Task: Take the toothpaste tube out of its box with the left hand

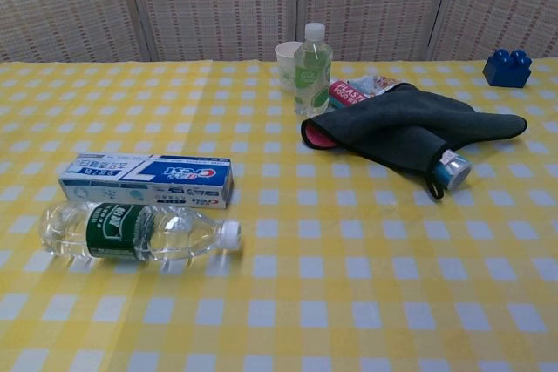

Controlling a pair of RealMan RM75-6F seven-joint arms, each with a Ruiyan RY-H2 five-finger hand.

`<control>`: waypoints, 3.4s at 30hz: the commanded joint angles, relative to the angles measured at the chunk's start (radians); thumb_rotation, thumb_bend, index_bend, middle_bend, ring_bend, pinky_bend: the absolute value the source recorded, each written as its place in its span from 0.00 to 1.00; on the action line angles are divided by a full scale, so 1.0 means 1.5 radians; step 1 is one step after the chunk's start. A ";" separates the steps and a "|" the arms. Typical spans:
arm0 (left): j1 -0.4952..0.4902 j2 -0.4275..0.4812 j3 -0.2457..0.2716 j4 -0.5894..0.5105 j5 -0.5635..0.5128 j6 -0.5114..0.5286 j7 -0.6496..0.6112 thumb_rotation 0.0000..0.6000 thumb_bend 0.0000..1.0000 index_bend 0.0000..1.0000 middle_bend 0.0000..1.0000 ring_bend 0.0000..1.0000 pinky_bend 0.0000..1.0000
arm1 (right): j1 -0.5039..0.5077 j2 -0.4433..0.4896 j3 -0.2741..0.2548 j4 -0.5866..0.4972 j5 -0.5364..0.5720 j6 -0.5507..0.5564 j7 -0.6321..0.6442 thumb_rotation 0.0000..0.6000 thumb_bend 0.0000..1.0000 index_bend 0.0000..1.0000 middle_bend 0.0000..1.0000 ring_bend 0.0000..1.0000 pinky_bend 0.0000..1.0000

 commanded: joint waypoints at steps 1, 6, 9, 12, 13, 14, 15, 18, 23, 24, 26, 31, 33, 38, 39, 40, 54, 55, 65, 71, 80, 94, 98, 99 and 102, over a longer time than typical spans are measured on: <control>0.000 0.000 0.000 0.001 0.000 -0.001 0.000 1.00 0.36 0.03 0.00 0.03 0.02 | 0.001 0.000 0.001 -0.001 0.000 -0.001 -0.001 1.00 0.62 0.36 0.35 0.27 0.37; -0.001 0.000 0.000 0.003 -0.001 -0.003 0.000 1.00 0.36 0.03 0.00 0.03 0.02 | 0.003 0.001 0.003 -0.002 -0.001 -0.002 -0.004 1.00 0.62 0.36 0.35 0.27 0.37; -0.002 0.000 0.000 0.004 -0.001 -0.006 -0.001 1.00 0.36 0.03 0.00 0.03 0.02 | 0.004 0.002 0.004 -0.003 -0.001 -0.002 -0.005 1.00 0.62 0.36 0.35 0.27 0.37; -0.007 0.001 -0.001 0.006 -0.001 -0.013 0.000 1.00 0.36 0.03 0.00 0.03 0.02 | 0.005 0.003 0.006 -0.005 -0.002 0.000 -0.005 1.00 0.62 0.36 0.35 0.27 0.37; -0.009 0.002 -0.002 0.006 0.000 -0.015 0.000 1.00 0.36 0.03 0.00 0.03 0.02 | 0.006 0.004 0.006 -0.005 -0.003 0.000 -0.005 1.00 0.62 0.36 0.35 0.27 0.37; -0.012 0.002 -0.002 0.007 0.001 -0.018 0.000 1.00 0.36 0.03 0.00 0.03 0.02 | 0.006 0.004 0.007 -0.006 -0.003 0.001 -0.006 1.00 0.62 0.36 0.35 0.27 0.37; -0.016 0.004 -0.003 0.007 0.003 -0.022 0.001 1.00 0.36 0.03 0.00 0.03 0.02 | 0.006 0.004 0.007 -0.007 -0.003 0.001 -0.007 1.00 0.62 0.36 0.35 0.27 0.37; -0.031 0.011 -0.008 0.002 0.009 -0.037 -0.002 1.00 0.36 0.03 0.00 0.03 0.02 | 0.007 0.006 0.008 -0.008 -0.003 0.000 -0.009 1.00 0.62 0.36 0.35 0.27 0.37; -0.082 0.027 -0.020 -0.003 0.031 -0.092 -0.023 1.00 0.36 0.07 0.00 0.03 0.02 | 0.008 0.010 0.009 -0.012 -0.004 0.001 -0.012 1.00 0.62 0.36 0.35 0.27 0.37; -0.098 0.033 -0.022 -0.006 0.032 -0.116 -0.031 1.00 0.36 0.10 0.00 0.04 0.02 | 0.008 0.011 0.010 -0.013 -0.004 0.001 -0.013 1.00 0.62 0.36 0.35 0.27 0.37; -0.123 0.042 -0.028 -0.009 0.034 -0.148 -0.034 1.00 0.36 0.13 0.00 0.05 0.02 | 0.008 0.012 0.010 -0.015 -0.005 0.002 -0.014 1.00 0.62 0.36 0.35 0.27 0.37; -0.193 0.049 -0.049 -0.026 0.026 -0.232 -0.014 1.00 0.36 0.15 0.03 0.11 0.02 | 0.008 0.015 0.010 -0.019 -0.006 0.003 -0.018 1.00 0.62 0.36 0.35 0.27 0.37; -0.220 0.047 -0.056 -0.036 0.021 -0.265 0.003 1.00 0.36 0.15 0.03 0.11 0.02 | 0.009 0.015 0.010 -0.020 -0.006 0.003 -0.018 1.00 0.62 0.36 0.35 0.27 0.37; -0.283 0.028 -0.074 -0.056 -0.011 -0.346 0.037 1.00 0.34 0.15 0.03 0.11 0.02 | 0.011 0.015 0.012 -0.020 -0.005 0.000 -0.017 1.00 0.62 0.36 0.35 0.27 0.37; -0.296 0.022 -0.077 -0.058 -0.020 -0.362 0.045 1.00 0.34 0.14 0.03 0.11 0.02 | 0.012 0.015 0.012 -0.020 -0.005 -0.001 -0.017 1.00 0.62 0.36 0.35 0.27 0.37; -0.312 0.015 -0.080 -0.059 -0.034 -0.386 0.056 1.00 0.34 0.14 0.03 0.11 0.02 | 0.012 0.015 0.012 -0.019 -0.005 -0.002 -0.017 1.00 0.62 0.36 0.35 0.27 0.37; -0.483 -0.115 -0.100 -0.004 -0.272 -0.545 0.231 1.00 0.31 0.13 0.06 0.12 0.02 | 0.020 0.016 0.011 -0.014 -0.005 -0.014 -0.010 1.00 0.62 0.36 0.35 0.27 0.37; -0.494 -0.125 -0.100 0.001 -0.290 -0.545 0.243 1.00 0.30 0.14 0.07 0.13 0.02 | 0.021 0.017 0.011 -0.014 -0.004 -0.015 -0.010 1.00 0.62 0.36 0.35 0.27 0.37; -0.573 -0.184 -0.068 0.022 -0.415 -0.527 0.352 1.00 0.27 0.22 0.16 0.19 0.02 | 0.023 0.016 0.012 -0.013 0.000 -0.019 -0.009 1.00 0.62 0.36 0.35 0.27 0.37; -0.614 -0.221 -0.051 0.024 -0.490 -0.504 0.395 1.00 0.27 0.23 0.17 0.19 0.02 | 0.026 0.017 0.012 -0.015 -0.001 -0.023 -0.009 1.00 0.62 0.36 0.35 0.27 0.37; -0.651 -0.269 -0.034 0.062 -0.553 -0.467 0.420 1.00 0.27 0.26 0.20 0.22 0.02 | 0.025 0.017 0.011 -0.011 0.001 -0.021 -0.005 1.00 0.62 0.36 0.35 0.27 0.37; -0.674 -0.301 -0.019 0.100 -0.581 -0.448 0.408 1.00 0.27 0.42 0.29 0.29 0.02 | 0.022 0.017 0.010 -0.006 0.004 -0.018 0.002 1.00 0.62 0.36 0.35 0.27 0.37; -0.678 -0.303 -0.018 0.105 -0.581 -0.444 0.402 1.00 0.27 0.46 0.32 0.32 0.02 | 0.021 0.018 0.010 -0.005 0.004 -0.016 0.003 1.00 0.62 0.36 0.35 0.27 0.37; -0.677 -0.303 -0.019 0.105 -0.578 -0.442 0.398 1.00 0.27 0.48 0.34 0.33 0.02 | 0.021 0.018 0.010 -0.005 0.005 -0.016 0.004 1.00 0.62 0.36 0.35 0.27 0.37; -0.676 -0.297 -0.022 0.101 -0.561 -0.437 0.384 1.00 0.27 0.49 0.37 0.36 0.02 | 0.020 0.018 0.010 -0.005 0.005 -0.015 0.004 1.00 0.62 0.36 0.35 0.27 0.37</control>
